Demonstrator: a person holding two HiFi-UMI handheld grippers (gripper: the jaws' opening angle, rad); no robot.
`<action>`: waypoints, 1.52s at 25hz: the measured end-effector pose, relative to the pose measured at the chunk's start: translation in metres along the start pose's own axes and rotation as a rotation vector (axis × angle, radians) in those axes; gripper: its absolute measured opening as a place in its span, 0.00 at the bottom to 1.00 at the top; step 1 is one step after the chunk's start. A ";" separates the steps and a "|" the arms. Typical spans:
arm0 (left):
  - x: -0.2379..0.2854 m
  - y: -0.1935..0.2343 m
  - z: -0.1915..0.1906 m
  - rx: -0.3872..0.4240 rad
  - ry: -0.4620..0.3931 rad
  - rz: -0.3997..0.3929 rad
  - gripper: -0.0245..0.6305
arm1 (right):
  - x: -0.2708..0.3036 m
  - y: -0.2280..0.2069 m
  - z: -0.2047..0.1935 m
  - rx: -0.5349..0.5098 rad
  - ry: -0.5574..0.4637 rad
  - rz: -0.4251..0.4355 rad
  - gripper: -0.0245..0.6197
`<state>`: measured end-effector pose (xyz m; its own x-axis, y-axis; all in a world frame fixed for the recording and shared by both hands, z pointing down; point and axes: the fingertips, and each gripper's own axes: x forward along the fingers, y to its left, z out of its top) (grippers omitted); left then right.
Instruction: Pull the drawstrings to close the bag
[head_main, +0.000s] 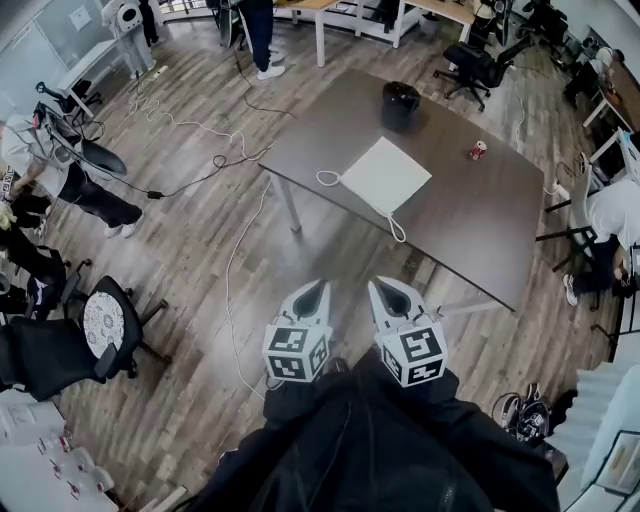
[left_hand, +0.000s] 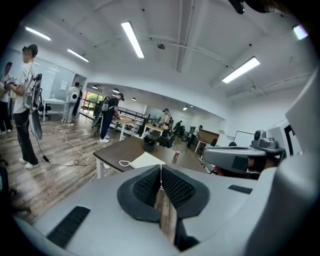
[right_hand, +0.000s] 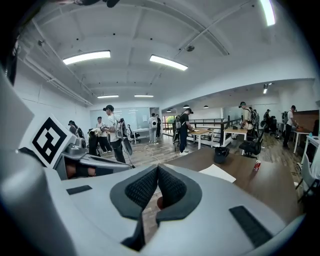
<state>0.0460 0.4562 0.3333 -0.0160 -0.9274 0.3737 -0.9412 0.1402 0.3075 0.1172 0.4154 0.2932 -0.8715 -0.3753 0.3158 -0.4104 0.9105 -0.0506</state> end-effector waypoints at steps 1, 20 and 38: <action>0.003 0.004 -0.003 -0.009 0.009 -0.001 0.09 | 0.003 -0.002 -0.006 0.004 0.017 -0.006 0.07; 0.167 0.099 0.058 -0.034 0.066 0.047 0.09 | 0.145 -0.144 -0.005 0.058 0.119 -0.019 0.07; 0.365 0.154 0.089 0.112 0.249 -0.024 0.09 | 0.248 -0.301 -0.015 0.170 0.226 -0.111 0.08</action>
<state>-0.1350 0.1087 0.4397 0.0768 -0.8144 0.5752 -0.9720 0.0673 0.2250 0.0285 0.0509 0.4014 -0.7448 -0.4048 0.5304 -0.5553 0.8168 -0.1564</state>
